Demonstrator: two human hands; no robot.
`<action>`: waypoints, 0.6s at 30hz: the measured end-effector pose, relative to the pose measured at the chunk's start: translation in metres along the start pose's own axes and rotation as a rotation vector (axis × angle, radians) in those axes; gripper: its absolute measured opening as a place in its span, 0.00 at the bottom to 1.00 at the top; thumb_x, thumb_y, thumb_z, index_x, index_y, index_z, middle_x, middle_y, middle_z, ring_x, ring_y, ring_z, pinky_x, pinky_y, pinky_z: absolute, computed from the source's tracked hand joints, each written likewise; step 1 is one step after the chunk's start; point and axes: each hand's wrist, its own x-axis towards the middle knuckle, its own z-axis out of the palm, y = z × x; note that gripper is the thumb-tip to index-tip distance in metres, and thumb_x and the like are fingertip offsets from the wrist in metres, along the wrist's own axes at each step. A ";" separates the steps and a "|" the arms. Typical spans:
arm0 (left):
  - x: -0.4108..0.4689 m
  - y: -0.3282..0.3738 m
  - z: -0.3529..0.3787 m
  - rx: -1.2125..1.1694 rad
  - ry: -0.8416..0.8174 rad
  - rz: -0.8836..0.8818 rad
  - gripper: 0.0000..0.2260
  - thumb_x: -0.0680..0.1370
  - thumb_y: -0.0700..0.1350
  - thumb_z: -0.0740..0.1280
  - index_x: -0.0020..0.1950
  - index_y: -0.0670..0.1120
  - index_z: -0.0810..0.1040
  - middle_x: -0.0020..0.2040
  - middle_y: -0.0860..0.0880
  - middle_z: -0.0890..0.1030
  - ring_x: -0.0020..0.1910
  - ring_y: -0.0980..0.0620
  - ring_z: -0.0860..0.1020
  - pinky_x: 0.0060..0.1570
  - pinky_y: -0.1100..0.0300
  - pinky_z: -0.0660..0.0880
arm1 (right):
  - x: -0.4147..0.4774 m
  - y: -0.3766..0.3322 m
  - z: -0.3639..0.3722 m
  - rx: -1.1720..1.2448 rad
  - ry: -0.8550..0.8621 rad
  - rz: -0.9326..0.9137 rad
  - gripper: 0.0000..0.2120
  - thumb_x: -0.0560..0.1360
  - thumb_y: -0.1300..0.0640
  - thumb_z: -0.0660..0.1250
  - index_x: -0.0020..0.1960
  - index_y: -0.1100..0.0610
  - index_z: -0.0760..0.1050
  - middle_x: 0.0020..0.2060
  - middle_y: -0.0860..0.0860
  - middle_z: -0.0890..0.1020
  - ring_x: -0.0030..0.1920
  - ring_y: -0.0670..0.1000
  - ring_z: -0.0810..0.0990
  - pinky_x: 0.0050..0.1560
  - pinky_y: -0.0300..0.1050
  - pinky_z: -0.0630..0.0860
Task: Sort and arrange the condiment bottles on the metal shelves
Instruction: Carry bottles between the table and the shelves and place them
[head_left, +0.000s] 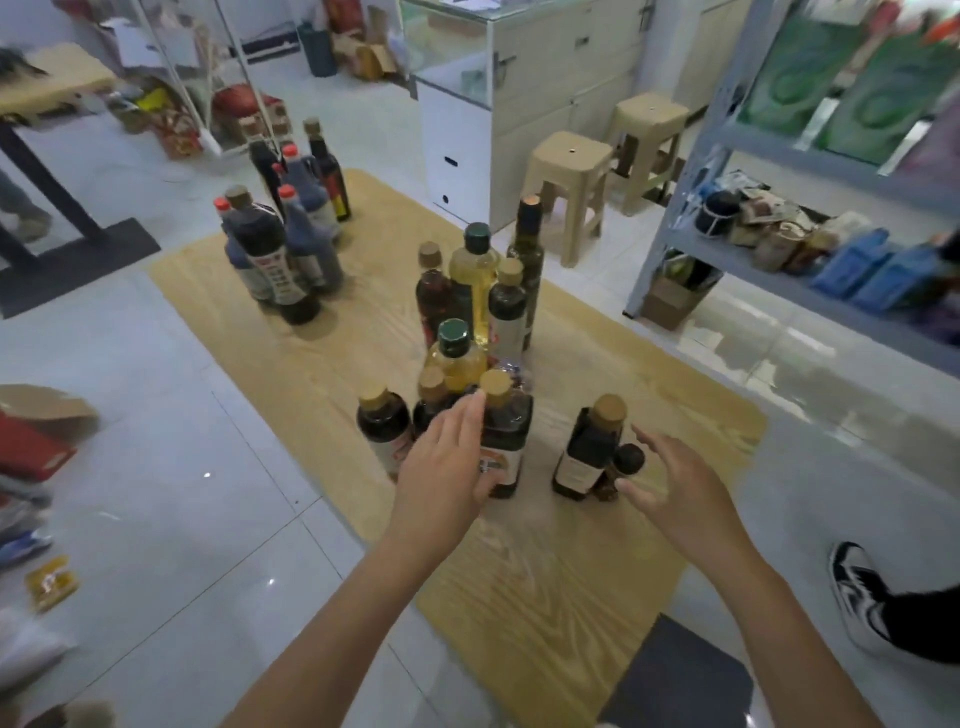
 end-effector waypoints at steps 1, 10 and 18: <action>0.007 0.005 0.004 -0.046 0.000 -0.054 0.42 0.73 0.54 0.71 0.78 0.47 0.50 0.74 0.49 0.64 0.72 0.51 0.63 0.67 0.59 0.65 | 0.006 0.006 -0.002 0.006 -0.003 -0.003 0.33 0.72 0.51 0.71 0.73 0.48 0.61 0.66 0.48 0.72 0.66 0.50 0.69 0.60 0.47 0.70; 0.039 0.003 0.012 -0.377 -0.026 -0.274 0.37 0.68 0.43 0.77 0.71 0.53 0.60 0.66 0.51 0.72 0.68 0.53 0.68 0.65 0.56 0.69 | 0.059 0.016 0.003 0.090 -0.204 -0.110 0.34 0.73 0.59 0.70 0.74 0.48 0.58 0.72 0.47 0.64 0.73 0.50 0.60 0.68 0.45 0.61; 0.038 0.001 0.009 -0.341 -0.121 -0.197 0.36 0.64 0.39 0.79 0.64 0.53 0.62 0.61 0.50 0.71 0.62 0.51 0.71 0.62 0.54 0.72 | 0.081 0.009 0.007 0.163 -0.328 -0.160 0.28 0.65 0.55 0.77 0.57 0.43 0.66 0.58 0.42 0.73 0.59 0.48 0.72 0.54 0.49 0.71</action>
